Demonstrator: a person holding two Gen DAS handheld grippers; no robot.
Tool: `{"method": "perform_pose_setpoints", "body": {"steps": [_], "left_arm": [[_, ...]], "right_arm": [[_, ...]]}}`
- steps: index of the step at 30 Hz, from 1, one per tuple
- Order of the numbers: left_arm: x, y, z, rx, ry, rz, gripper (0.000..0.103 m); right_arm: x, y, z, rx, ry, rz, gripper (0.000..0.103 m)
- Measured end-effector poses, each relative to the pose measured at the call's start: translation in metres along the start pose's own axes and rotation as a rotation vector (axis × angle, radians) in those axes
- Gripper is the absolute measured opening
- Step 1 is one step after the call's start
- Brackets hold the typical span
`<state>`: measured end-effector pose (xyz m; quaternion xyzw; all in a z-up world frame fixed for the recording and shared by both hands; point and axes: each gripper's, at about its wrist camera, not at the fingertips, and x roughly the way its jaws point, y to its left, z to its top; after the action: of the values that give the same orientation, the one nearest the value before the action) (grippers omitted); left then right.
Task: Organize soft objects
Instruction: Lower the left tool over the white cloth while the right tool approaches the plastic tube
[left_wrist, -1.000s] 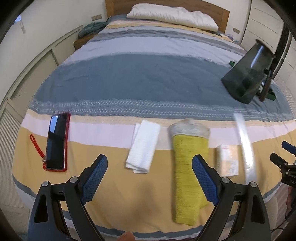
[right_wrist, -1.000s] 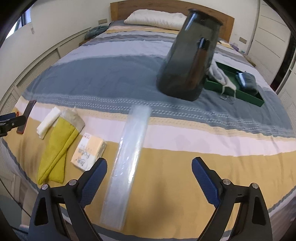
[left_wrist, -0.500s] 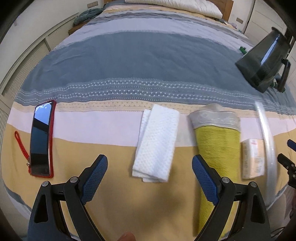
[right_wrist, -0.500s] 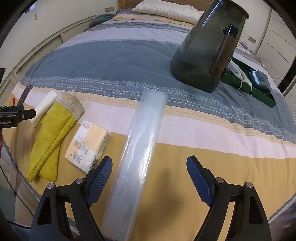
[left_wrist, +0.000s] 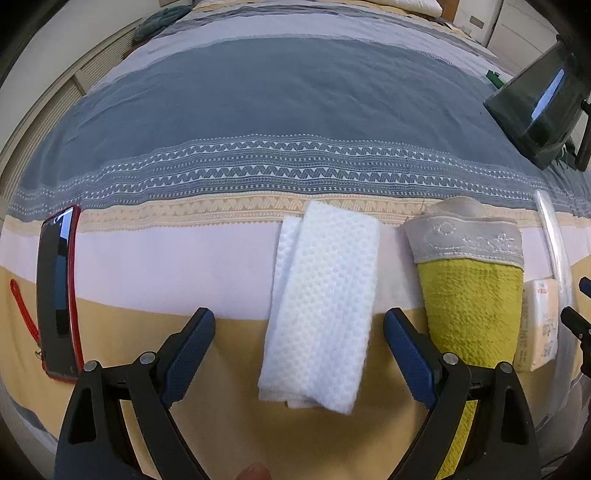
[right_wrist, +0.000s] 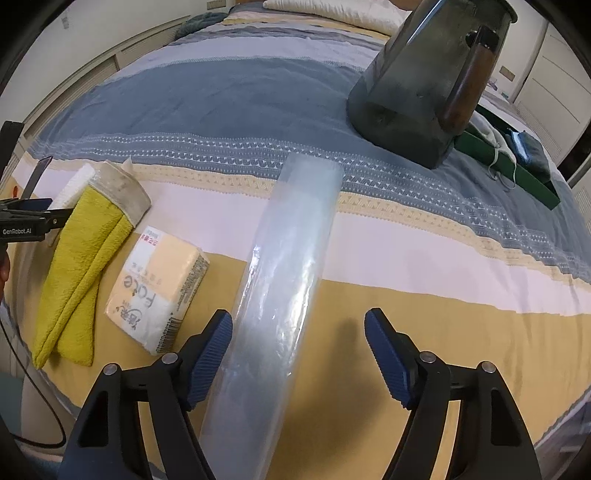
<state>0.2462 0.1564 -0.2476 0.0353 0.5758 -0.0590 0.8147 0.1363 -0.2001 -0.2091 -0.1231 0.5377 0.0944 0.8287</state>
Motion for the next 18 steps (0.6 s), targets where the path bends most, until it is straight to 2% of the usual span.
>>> {"method": "perform_pose_setpoints", "body": {"steps": [7, 12, 18], "left_arm": [[0.006, -0.001, 0.001, 0.038, 0.005, 0.011, 0.089], [0.009, 0.002, 0.006, 0.052, 0.010, 0.012, 0.089], [0.013, 0.005, 0.009, 0.058, 0.013, 0.008, 0.089]], "right_arm": [[0.011, 0.005, 0.007, -0.005, 0.008, 0.025, 0.069], [0.023, 0.008, 0.009, 0.004, 0.024, 0.036, 0.062], [0.033, 0.006, 0.012, 0.025, 0.037, 0.042, 0.062]]}}
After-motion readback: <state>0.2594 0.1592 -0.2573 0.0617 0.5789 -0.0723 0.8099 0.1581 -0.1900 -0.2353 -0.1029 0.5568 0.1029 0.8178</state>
